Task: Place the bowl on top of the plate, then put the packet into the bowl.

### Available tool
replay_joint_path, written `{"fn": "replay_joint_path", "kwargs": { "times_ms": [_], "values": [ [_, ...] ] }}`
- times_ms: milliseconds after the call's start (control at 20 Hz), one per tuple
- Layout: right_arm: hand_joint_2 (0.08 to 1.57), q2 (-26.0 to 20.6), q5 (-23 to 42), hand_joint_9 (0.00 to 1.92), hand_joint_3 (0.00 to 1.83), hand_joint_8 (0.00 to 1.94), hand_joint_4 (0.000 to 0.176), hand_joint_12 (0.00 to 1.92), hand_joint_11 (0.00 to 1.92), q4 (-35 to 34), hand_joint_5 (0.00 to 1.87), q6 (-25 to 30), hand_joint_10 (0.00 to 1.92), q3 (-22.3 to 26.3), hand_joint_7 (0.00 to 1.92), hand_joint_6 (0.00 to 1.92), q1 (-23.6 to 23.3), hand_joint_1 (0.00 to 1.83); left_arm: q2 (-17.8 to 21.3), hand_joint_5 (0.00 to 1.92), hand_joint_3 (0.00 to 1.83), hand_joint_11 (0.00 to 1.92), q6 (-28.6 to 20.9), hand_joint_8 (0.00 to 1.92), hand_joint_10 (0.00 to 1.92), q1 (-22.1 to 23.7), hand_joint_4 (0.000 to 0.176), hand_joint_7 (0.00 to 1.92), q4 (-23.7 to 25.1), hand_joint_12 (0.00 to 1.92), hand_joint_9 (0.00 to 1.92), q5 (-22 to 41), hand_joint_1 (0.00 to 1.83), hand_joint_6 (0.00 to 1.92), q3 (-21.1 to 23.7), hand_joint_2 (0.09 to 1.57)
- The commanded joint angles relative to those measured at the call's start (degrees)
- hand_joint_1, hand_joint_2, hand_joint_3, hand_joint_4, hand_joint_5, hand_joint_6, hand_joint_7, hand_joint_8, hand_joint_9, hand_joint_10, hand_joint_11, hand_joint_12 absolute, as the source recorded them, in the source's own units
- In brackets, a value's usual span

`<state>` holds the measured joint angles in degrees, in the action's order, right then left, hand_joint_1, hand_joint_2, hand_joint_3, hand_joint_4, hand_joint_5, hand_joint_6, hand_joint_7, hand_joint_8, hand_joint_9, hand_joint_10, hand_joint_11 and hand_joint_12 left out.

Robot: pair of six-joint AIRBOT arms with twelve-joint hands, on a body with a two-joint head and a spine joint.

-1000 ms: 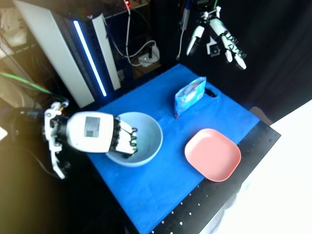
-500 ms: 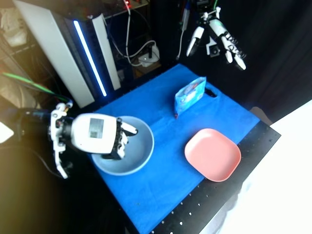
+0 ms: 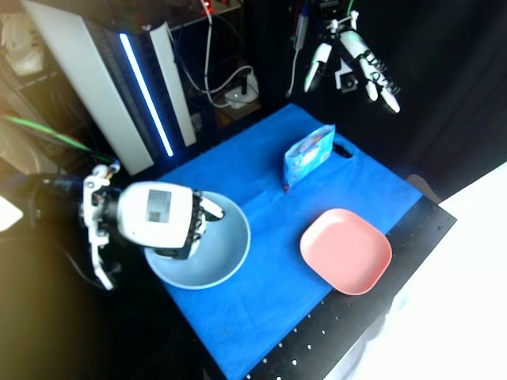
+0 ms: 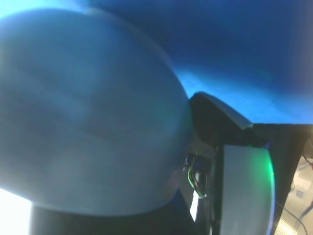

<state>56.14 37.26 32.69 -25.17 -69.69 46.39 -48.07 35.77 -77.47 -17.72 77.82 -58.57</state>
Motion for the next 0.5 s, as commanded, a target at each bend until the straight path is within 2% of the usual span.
{"fn": "replay_joint_path", "kwargs": {
  "times_ms": [0,50,100,200,250,300,350,400,450],
  "values": [
    [0.69,0.0,6.4,1.49,1.41,1.94,0.0,1.92,1.52,-1.9,0.77,0.2,1.92,-0.3,1.12,1.92,-1.2,1.13,-0.2,0.11,0.01,0.0,-0.4,0.0,0.0,0.5,0.155,0.0,-0.7,0.0,0.0,7.6,0.58,0.0,-0.2,0.96],
    [0.66,0.0,6.8,1.47,1.46,1.94,0.0,1.92,1.49,-1.9,0.78,0.2,1.92,-0.3,1.05,1.92,-1.6,1.17,-0.2,0.1,0.01,0.0,-0.4,0.0,0.0,0.5,0.15,0.0,-0.7,0.0,0.0,7.7,0.6,0.0,-0.2,0.97],
    [0.8,0.0,7.1,1.47,1.22,1.94,0.0,1.92,1.48,-1.9,0.74,0.2,1.92,-0.4,1.26,1.92,-2.0,1.02,-0.3,0.1,0.01,0.0,-0.4,0.0,0.0,0.5,0.151,0.0,-0.7,0.0,0.0,7.7,0.6,0.0,-0.2,0.96],
    [0.9,0.0,7.7,1.47,1.05,1.94,0.0,1.92,1.53,-2.3,0.66,0.2,1.92,-0.6,1.28,1.92,-3.0,0.98,-0.3,0.11,0.0,0.0,-0.4,0.0,0.0,0.5,0.151,0.0,-0.7,0.0,0.0,7.8,0.61,0.0,-0.2,0.96],
    [1.02,0.1,8.6,1.48,0.86,1.94,0.0,1.92,1.55,-3.2,0.58,0.2,1.92,-0.8,1.27,1.92,-3.5,0.94,-0.3,0.11,0.01,0.0,-0.4,0.0,0.0,0.5,0.141,0.0,-0.7,0.0,0.0,7.8,0.61,0.0,-0.1,0.97],
    [1.14,0.1,9.2,1.47,0.67,1.94,0.0,1.92,1.54,-3.7,0.53,0.2,1.92,-0.9,1.28,1.92,-3.7,0.82,-0.3,0.1,0.01,0.0,-0.4,0.0,0.0,0.5,0.134,0.0,-0.7,0.0,0.0,7.8,0.61,0.0,-0.1,0.97],
    [1.17,0.2,10.0,1.44,0.62,1.94,0.0,1.92,1.53,-4.5,0.51,0.2,1.92,-1.2,1.27,1.92,-4.1,0.8,-0.3,0.1,0.0,0.0,-0.4,0.0,0.0,0.5,0.139,0.0,-0.7,0.0,0.0,7.8,0.62,0.0,-0.2,0.97],
    [1.35,0.3,10.3,1.43,0.33,1.94,0.042,1.92,1.51,-4.9,0.83,0.2,1.92,-1.4,1.28,1.92,-4.6,0.78,-0.3,0.1,0.0,0.0,-0.4,0.0,0.0,0.5,0.144,0.0,-0.7,0.0,0.0,7.9,0.61,0.0,-0.2,0.97],
    [1.44,0.8,10.4,1.43,0.16,1.94,0.086,1.92,1.51,-5.1,0.93,0.2,1.92,-2.0,1.28,1.92,-5.4,0.8,-0.3,0.11,0.0,0.0,-0.4,0.0,0.0,0.5,0.138,0.0,-0.7,0.0,0.0,7.9,0.61,0.0,-0.2,0.97]
  ]
}}
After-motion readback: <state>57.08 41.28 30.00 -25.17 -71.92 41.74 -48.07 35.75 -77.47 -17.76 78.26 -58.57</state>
